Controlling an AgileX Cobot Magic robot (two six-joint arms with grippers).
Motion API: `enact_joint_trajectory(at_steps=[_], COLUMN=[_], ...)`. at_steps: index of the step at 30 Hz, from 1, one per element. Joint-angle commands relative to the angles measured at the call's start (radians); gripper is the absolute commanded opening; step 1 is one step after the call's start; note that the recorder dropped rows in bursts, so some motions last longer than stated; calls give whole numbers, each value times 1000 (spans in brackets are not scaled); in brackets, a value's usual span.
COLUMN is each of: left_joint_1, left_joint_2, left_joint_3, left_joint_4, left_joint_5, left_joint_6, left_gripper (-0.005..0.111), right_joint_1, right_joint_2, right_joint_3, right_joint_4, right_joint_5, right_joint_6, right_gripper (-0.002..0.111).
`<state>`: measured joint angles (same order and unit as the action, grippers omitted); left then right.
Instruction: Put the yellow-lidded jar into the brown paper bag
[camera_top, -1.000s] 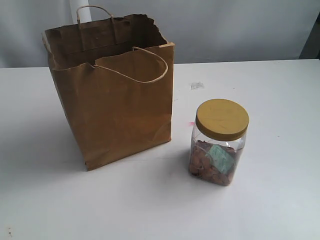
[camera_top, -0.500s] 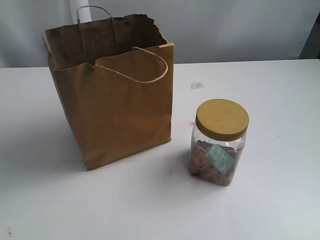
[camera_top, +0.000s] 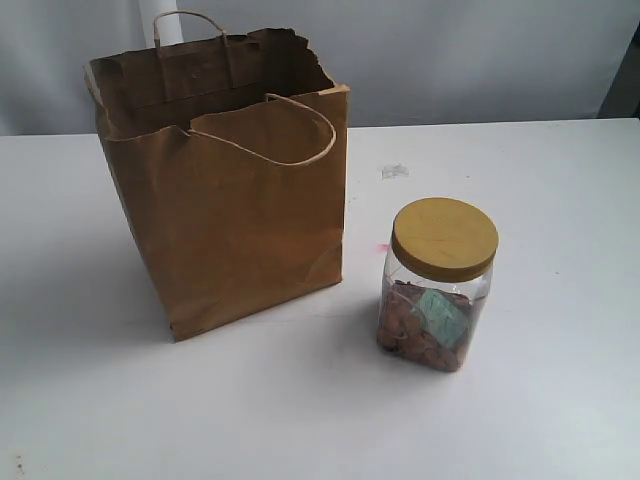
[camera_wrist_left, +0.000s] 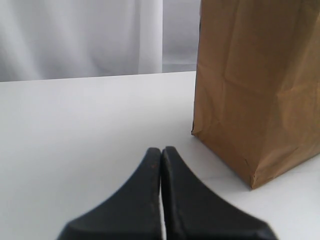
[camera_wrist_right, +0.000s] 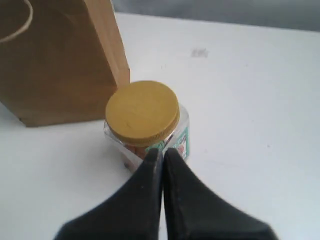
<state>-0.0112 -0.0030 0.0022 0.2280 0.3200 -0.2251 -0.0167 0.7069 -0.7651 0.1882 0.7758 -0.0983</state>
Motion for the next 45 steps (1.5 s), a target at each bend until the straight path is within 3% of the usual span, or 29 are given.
enact_joint_trajectory(at_steps=[1, 15, 29, 33, 37, 40, 45], left_joint_1=[-5, -5, -5, -5, -5, -5, -5], left_joint_2=[3, 3, 3, 3, 3, 3, 3], left_joint_3=[-2, -2, -2, -2, -2, -2, -2], left_joint_4=[-4, -4, -4, -4, -4, -4, -4], left_joint_5=[-9, -9, -9, -9, -9, -9, -9], left_joint_6=[-4, -4, -4, -4, -4, -4, -4], left_gripper=[1, 1, 1, 1, 1, 1, 1], right_joint_1=[-3, 149, 157, 157, 157, 157, 157], right_joint_2=[190, 663, 740, 740, 740, 740, 740], right_joint_3=[-116, -485, -517, -517, -517, -517, -517], right_joint_4=[15, -19, -16, -22, -22, -22, -22], right_joint_5=[80, 267, 233, 226, 211, 209, 190], right_joint_6=[-41, -22, -21, -21, -21, -25, -27], right_gripper=[0, 0, 2, 26, 75, 105, 105])
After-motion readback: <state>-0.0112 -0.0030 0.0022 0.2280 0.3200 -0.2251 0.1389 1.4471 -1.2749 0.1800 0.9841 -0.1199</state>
